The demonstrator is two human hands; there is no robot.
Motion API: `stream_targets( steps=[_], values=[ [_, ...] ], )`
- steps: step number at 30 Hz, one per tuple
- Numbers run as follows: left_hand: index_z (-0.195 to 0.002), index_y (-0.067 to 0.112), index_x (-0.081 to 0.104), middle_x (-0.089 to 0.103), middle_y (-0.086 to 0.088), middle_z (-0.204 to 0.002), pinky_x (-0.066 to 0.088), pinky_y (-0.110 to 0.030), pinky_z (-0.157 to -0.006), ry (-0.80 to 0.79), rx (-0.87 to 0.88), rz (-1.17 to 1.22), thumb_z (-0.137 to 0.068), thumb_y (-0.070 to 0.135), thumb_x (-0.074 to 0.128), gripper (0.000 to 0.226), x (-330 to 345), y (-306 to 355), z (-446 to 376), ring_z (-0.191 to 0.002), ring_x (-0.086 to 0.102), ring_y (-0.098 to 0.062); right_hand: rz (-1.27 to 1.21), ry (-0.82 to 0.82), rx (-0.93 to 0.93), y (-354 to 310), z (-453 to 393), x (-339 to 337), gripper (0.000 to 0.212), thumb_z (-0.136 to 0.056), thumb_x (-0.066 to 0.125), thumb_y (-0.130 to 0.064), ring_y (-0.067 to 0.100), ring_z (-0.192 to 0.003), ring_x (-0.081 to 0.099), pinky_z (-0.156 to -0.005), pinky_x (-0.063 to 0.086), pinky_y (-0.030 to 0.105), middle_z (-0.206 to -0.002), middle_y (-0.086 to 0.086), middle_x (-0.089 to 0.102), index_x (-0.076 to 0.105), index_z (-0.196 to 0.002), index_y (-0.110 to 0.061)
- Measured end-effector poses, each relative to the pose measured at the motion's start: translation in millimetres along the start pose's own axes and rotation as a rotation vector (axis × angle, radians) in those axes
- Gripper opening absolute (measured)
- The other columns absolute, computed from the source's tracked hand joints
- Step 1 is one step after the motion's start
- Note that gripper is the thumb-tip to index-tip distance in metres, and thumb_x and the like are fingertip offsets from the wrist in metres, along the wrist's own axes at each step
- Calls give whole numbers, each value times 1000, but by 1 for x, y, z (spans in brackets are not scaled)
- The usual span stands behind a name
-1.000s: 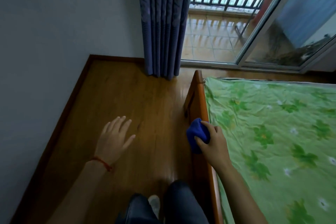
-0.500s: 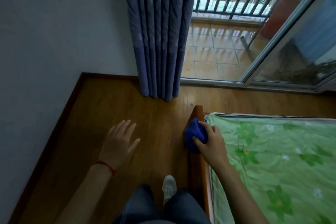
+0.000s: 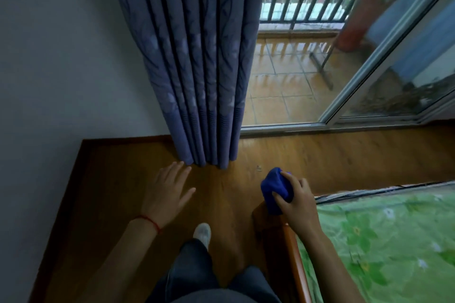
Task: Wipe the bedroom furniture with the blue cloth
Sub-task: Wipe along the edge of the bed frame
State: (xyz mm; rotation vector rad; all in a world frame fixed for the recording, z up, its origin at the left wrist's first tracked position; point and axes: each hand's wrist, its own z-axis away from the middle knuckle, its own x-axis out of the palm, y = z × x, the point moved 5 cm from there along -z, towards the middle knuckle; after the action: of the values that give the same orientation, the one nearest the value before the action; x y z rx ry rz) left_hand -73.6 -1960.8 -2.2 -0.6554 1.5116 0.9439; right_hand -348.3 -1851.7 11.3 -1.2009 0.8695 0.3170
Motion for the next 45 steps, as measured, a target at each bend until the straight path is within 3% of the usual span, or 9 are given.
stream_targets(
  steps=[5,12,19,23,28,37,45],
  values=[
    [-117,1,62,61,-21,-118,46,-46,-86,-75,92,8,-98,54,16,72,-8,-32,-73,-107,59,-37,3,96,82,-14,-54,-1,53,-77,68,-8,28,-90,53,-75,39,30,-103,14,48,49,-126,-12],
    [-117,5,64,62,-16,-118,47,-43,-88,-139,246,12,-99,55,9,77,-1,-12,-154,-110,57,-30,-20,153,192,-11,-102,-7,51,-78,68,-10,21,-85,50,-74,36,27,-99,5,43,49,-125,-13],
    [-119,8,63,62,-13,-121,45,-42,-92,-146,407,46,-99,54,9,73,13,44,-235,-112,57,-29,-64,193,295,25,-148,-25,50,-79,66,-13,15,-84,46,-74,34,23,-99,2,41,48,-126,-15],
    [-116,4,64,61,-17,-119,42,-42,-95,-103,513,100,-97,49,25,63,16,85,-279,-111,55,-32,-78,210,346,44,-169,-43,51,-81,66,-16,14,-84,46,-74,35,22,-100,0,40,46,-128,-17],
    [-114,2,65,63,-20,-116,51,-48,-85,-105,689,86,-82,36,51,49,27,137,-321,-107,57,-34,-96,290,455,65,-168,-66,50,-82,65,-19,12,-84,43,-74,33,18,-100,-1,38,45,-129,-19],
    [-107,0,67,65,-22,-110,53,-51,-77,-245,1079,35,-78,39,43,55,66,257,-406,-97,64,-37,-188,552,807,115,-147,-103,50,-85,62,-22,13,-95,47,-80,33,17,-111,-2,39,42,-131,-23],
    [-108,0,66,65,-20,-108,51,-50,-78,-266,1322,47,-81,41,46,53,73,369,-500,-98,64,-36,-232,839,1088,138,-168,-137,50,-86,61,-17,10,-86,43,-71,32,13,-106,-3,36,43,-132,-20]
  ],
)
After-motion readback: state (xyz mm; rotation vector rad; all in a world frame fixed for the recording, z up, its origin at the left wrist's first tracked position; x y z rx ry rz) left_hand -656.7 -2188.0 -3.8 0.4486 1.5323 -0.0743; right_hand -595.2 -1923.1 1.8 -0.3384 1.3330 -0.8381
